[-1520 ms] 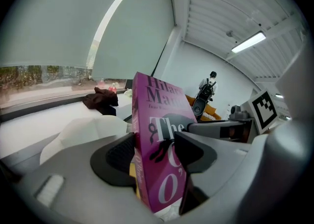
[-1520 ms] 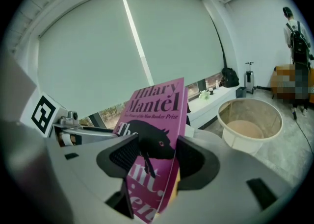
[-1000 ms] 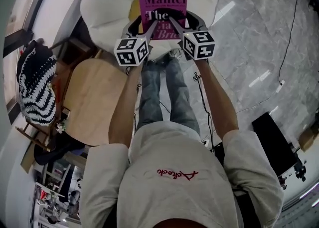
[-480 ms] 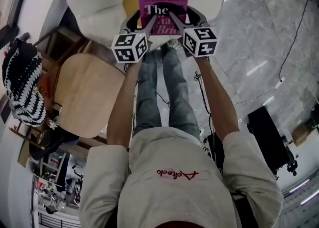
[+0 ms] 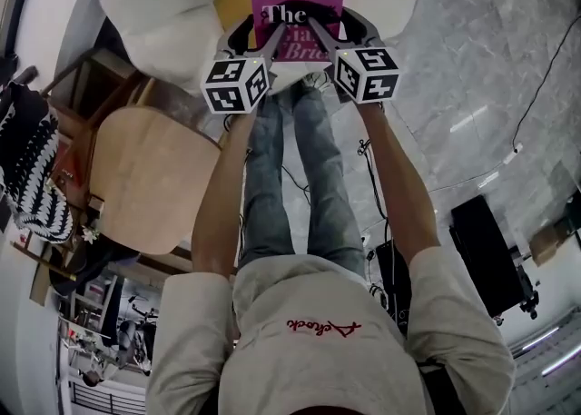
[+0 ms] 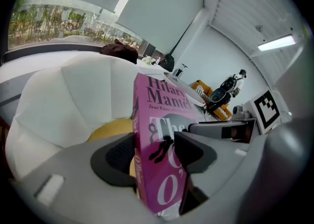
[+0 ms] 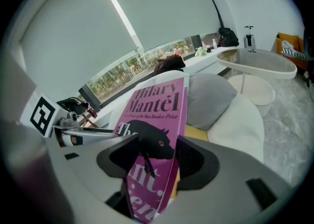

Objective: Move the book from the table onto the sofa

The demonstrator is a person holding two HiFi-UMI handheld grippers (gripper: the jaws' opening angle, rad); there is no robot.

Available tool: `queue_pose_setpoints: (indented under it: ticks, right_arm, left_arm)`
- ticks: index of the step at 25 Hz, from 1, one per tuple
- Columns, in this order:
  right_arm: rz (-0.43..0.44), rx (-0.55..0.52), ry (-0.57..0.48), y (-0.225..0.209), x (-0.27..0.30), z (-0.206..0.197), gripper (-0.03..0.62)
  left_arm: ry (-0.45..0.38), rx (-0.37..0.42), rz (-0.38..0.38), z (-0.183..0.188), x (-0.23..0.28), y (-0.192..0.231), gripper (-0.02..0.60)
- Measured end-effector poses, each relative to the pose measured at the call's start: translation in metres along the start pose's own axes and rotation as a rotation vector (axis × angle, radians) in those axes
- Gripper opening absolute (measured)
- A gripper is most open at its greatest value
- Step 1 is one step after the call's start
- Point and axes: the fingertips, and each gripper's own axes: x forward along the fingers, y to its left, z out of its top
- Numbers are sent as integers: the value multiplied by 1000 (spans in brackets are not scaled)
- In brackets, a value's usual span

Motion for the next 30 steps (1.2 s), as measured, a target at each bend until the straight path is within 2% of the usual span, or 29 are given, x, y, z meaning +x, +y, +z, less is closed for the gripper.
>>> queue_pose_setpoints:
  ticks: [17,30]
  right_arm:
    - [10,17,109,-55,108,-86,247]
    - [4,36,173,-82,172,-127,247]
  left_arm:
    - [69,-57,43,-82,97,75,258]
    - [117,-86,52,-120,149,122,259]
